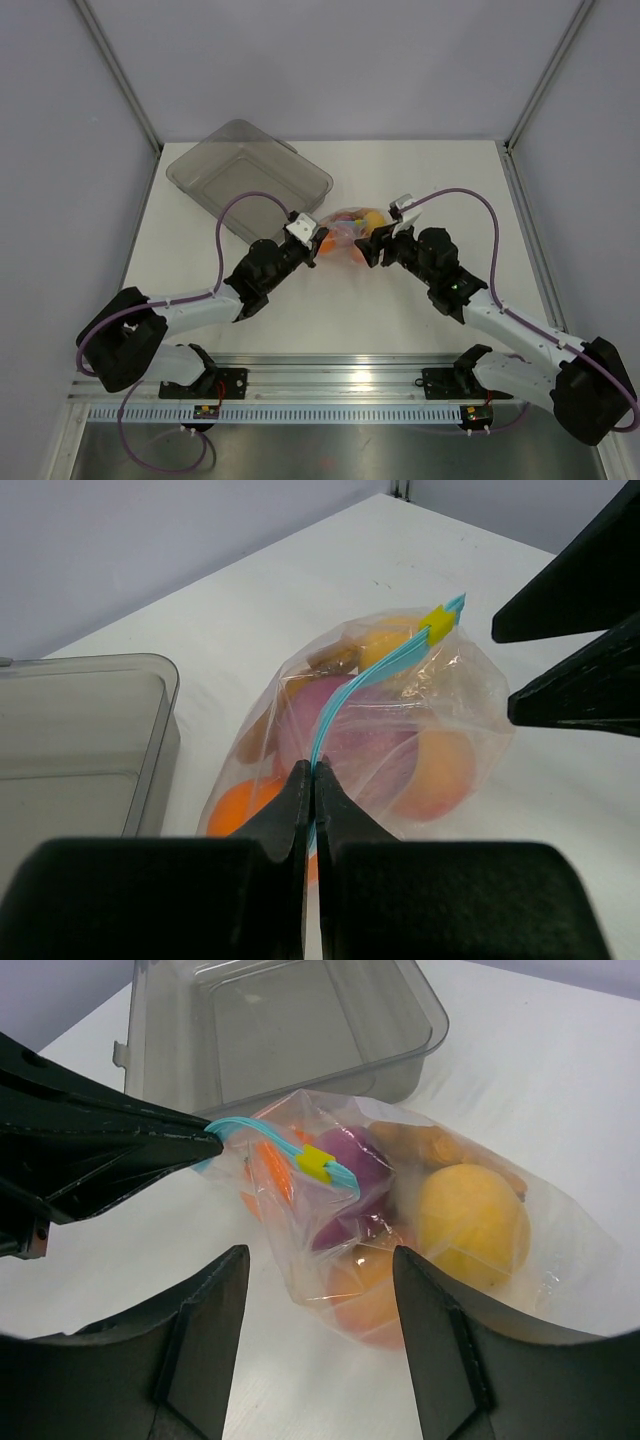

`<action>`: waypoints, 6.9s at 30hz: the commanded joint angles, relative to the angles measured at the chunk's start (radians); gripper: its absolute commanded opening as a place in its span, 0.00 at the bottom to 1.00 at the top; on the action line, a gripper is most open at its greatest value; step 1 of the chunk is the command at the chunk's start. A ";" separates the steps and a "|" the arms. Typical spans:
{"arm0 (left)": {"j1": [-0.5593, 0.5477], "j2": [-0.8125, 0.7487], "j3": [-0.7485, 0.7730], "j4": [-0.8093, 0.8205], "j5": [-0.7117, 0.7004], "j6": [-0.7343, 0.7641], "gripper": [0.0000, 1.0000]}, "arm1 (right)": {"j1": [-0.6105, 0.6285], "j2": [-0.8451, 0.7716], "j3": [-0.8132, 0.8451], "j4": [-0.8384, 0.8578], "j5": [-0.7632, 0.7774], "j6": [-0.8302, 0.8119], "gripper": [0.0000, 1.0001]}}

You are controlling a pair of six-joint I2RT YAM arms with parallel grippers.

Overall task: Open the zip-top bag and remove the fake food
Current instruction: Unzip the zipper food storage bag at the center of the board.

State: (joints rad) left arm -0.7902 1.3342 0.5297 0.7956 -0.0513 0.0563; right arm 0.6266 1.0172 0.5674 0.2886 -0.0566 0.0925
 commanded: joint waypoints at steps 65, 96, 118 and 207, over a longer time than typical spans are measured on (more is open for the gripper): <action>-0.003 -0.055 0.015 -0.046 0.057 0.002 0.13 | 0.008 -0.057 0.023 0.116 -0.163 -0.076 0.34; -0.003 -0.055 0.021 -0.058 -0.035 -0.009 0.11 | 0.008 -0.003 0.026 0.063 -0.163 -0.125 0.22; -0.003 -0.173 -0.062 0.008 0.045 0.023 0.74 | 0.008 0.003 0.026 0.067 -0.161 -0.108 0.00; 0.043 -0.219 0.009 -0.093 0.665 0.292 0.99 | 0.182 -0.008 0.101 -0.190 -0.264 -0.450 0.00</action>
State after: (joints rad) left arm -0.7513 1.1248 0.5064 0.6296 0.5835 0.3706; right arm 0.7944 1.0195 0.6285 0.0986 -0.2939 -0.3386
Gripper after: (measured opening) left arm 0.988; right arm 0.010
